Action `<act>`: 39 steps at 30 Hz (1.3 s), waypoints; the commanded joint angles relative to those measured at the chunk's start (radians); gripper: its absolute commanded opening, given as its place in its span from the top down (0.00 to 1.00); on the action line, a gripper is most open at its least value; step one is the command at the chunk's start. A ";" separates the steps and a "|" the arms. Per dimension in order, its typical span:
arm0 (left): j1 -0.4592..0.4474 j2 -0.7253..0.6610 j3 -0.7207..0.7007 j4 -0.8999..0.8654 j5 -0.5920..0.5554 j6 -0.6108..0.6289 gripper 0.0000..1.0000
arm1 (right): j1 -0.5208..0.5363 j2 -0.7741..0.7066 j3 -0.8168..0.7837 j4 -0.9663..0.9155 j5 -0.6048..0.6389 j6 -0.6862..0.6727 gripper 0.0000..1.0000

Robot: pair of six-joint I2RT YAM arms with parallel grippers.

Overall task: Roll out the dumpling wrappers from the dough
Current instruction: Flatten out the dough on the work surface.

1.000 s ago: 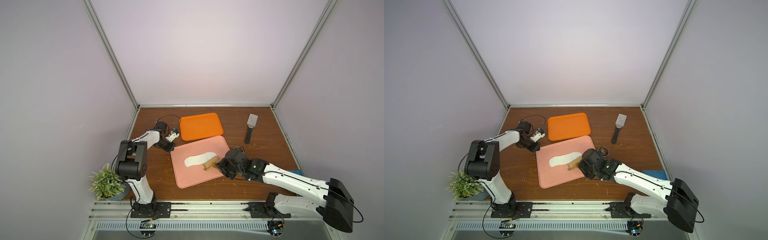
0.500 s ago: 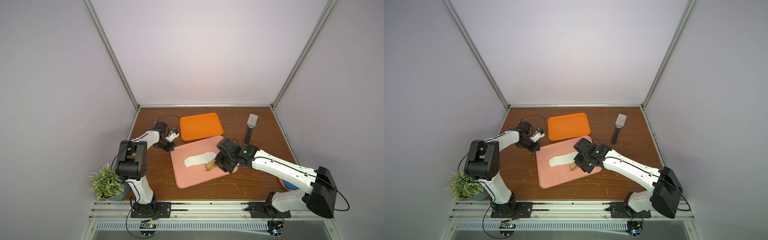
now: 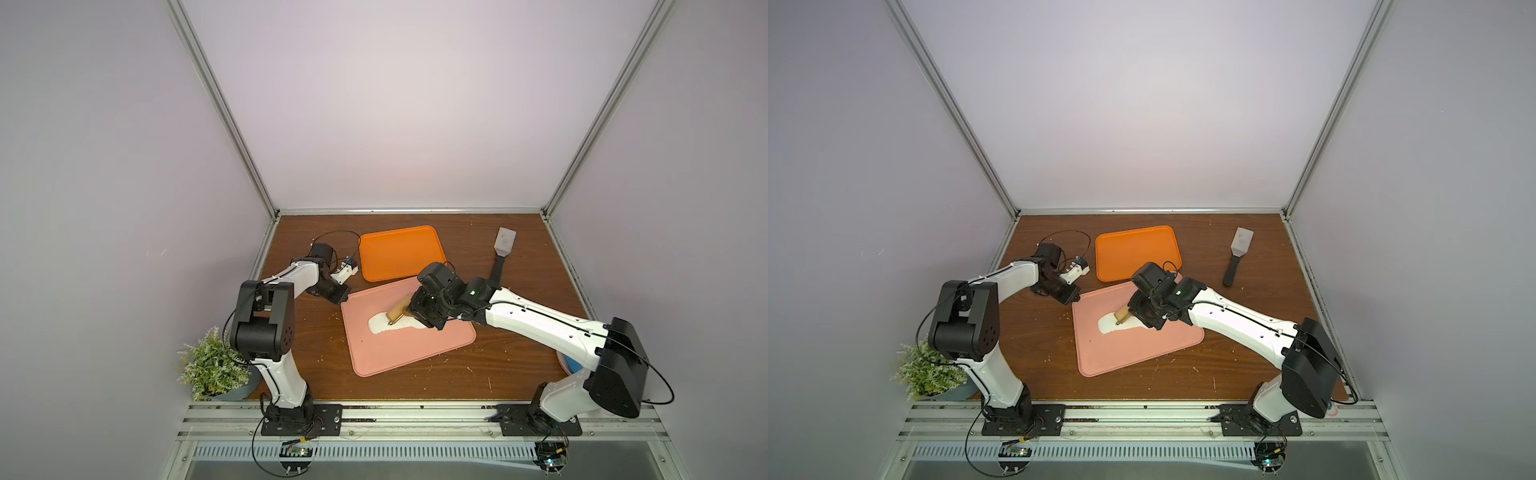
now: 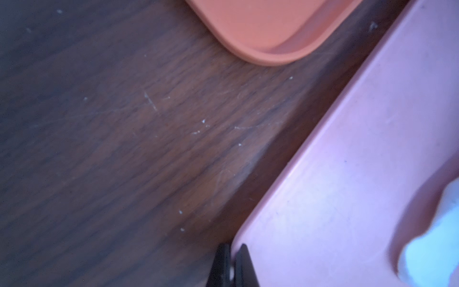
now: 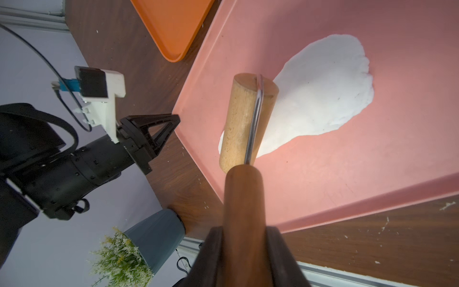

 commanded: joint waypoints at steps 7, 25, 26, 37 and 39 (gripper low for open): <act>0.018 0.149 -0.075 0.118 -0.204 -0.020 1.00 | 0.027 -0.034 -0.216 -0.012 -0.036 0.065 1.00; 0.018 0.149 -0.071 0.121 -0.220 -0.026 1.00 | -0.003 -0.388 -0.590 -0.265 -0.055 0.254 1.00; 0.018 0.148 -0.071 0.122 -0.220 -0.026 1.00 | -0.007 -0.391 -0.573 -0.268 -0.043 0.241 1.00; 0.018 0.146 -0.073 0.113 -0.185 -0.022 1.00 | -0.012 -0.162 -0.118 -0.020 -0.048 -0.087 1.00; 0.018 0.144 -0.076 0.112 -0.178 -0.019 1.00 | 0.003 -0.101 -0.035 0.004 -0.059 -0.136 1.00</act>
